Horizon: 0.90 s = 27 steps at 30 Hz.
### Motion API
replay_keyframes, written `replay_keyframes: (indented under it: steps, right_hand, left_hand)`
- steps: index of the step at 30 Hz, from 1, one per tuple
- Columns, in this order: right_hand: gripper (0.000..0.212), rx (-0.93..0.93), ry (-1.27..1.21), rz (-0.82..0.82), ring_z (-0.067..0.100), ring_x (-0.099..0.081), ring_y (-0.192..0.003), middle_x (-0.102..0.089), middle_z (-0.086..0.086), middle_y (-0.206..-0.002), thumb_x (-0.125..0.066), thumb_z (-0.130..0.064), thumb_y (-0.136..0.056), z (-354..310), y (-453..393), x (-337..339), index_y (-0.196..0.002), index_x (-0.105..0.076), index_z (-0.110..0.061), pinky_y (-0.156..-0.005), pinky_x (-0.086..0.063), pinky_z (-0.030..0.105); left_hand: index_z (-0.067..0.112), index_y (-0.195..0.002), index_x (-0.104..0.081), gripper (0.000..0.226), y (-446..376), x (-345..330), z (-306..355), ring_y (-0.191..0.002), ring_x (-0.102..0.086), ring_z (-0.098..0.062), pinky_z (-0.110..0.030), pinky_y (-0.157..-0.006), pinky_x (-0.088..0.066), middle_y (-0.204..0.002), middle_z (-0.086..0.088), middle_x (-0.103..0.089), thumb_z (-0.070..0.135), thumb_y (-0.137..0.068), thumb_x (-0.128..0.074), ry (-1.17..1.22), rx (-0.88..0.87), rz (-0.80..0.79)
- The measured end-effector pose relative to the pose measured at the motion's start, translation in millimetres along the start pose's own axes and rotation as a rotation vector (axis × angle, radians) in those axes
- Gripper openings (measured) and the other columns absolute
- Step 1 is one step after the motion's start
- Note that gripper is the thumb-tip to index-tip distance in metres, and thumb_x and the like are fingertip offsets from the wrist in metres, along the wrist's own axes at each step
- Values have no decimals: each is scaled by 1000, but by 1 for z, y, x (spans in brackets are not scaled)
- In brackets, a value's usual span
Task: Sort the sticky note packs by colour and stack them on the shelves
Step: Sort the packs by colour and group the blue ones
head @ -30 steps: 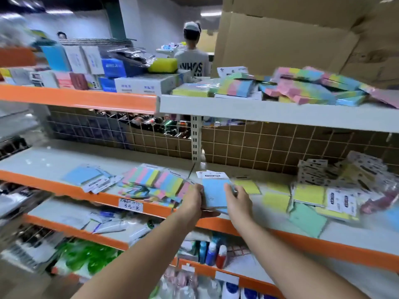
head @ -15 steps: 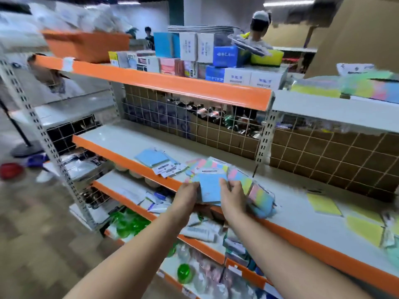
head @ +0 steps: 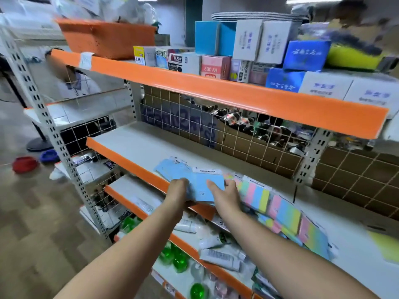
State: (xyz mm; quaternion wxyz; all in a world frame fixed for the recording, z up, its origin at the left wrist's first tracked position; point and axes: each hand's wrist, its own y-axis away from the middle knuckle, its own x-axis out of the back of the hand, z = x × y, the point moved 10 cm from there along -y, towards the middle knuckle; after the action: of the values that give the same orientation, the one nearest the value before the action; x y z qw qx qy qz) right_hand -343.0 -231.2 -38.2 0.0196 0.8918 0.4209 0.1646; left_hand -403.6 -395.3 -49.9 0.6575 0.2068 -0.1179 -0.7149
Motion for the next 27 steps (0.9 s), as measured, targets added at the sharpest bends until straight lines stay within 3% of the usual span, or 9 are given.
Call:
replay_keyframes:
  steps: [2, 4, 8, 11, 13, 15, 18, 23, 27]
  right_hand:
    - [39, 4, 1, -4, 20, -58, -89, -59, 0, -101, -69, -33, -86, -7, -12, -11, -117, -57, -13, -68, -41, 12]
    - [27, -8, -17, -31, 12, -57, -71, -62, 1, -94, -66, -26, -88, -12, -23, -25, -110, -61, -11, -48, -35, 3]
    - [27, -36, -90, -18, 21, -66, -84, -70, 4, -96, -68, -24, -85, -16, -41, -49, -107, -65, -10, -64, -48, 23]
    - [29, -64, -134, 35, 23, -67, -87, -71, 2, -95, -69, -26, -83, -16, -52, -62, -109, -66, -13, -73, -54, 31]
    - [28, -79, -136, 59, 23, -67, -89, -71, 2, -98, -67, -26, -85, -15, -60, -67, -110, -65, -14, -72, -51, 29]
    - [25, -110, -157, 108, 22, -66, -89, -69, 3, -101, -65, -24, -88, -11, -65, -70, -112, -62, -16, -69, -48, 27]
    - [25, -169, -176, 203, 25, -63, -88, -66, 6, -104, -62, -22, -91, -6, -66, -73, -113, -56, -13, -72, -52, 34]
    - [40, -237, -150, 297, 32, -59, -101, -61, 12, -116, -59, -26, -92, 0, -73, -93, -127, -50, -10, -84, -49, 34]
    - [42, -294, -47, 300, 34, -55, -109, -56, 16, -125, -52, -26, -96, 3, -73, -113, -133, -45, -9, -87, -46, 37]
  left_hand:
    - [11, -79, -50, 15, -15, 8, 10, -73, -54, -27, -47, -84, -51, -89, -15, -54, 4, -91, -43, -40, -21, 1]
    - [12, -83, -50, 12, -31, 16, 18, -74, -55, -23, -46, -85, -52, -86, -10, -55, 3, -90, -46, -84, -53, 3]
    - [2, -88, -47, 15, -53, 30, 35, -62, -55, -24, -30, -47, -55, -78, -11, -47, -12, -85, -44, -44, -53, -1]
    - [0, -102, -45, 23, -78, 40, 44, -59, -57, -28, -32, -46, -55, -79, -15, -50, -13, -83, -44, -45, -43, -12]
    - [1, -102, -46, 22, -98, 52, 49, -69, -60, -32, -32, -43, -54, -85, -17, -50, -12, -84, -45, -67, -51, 8]
    - [-1, -94, -48, 17, -119, 59, 58, -80, -62, -35, -32, -46, -55, -93, -18, -50, -14, -83, -47, -154, -79, 4]
    - [3, -78, -50, 18, -144, 67, 67, -81, -58, -36, -44, -64, -58, -87, -16, -51, -10, -87, -44, -234, -76, -2]
    - [8, -89, -51, 11, -191, 67, 80, -86, -53, -32, -44, -74, -54, -99, -16, -54, -1, -86, -46, -459, -140, -36]
    - [3, -104, -56, 21, -221, 74, 81, -97, -57, -32, -31, -76, -43, -103, -16, -60, 4, -84, -49, -713, -157, -42]
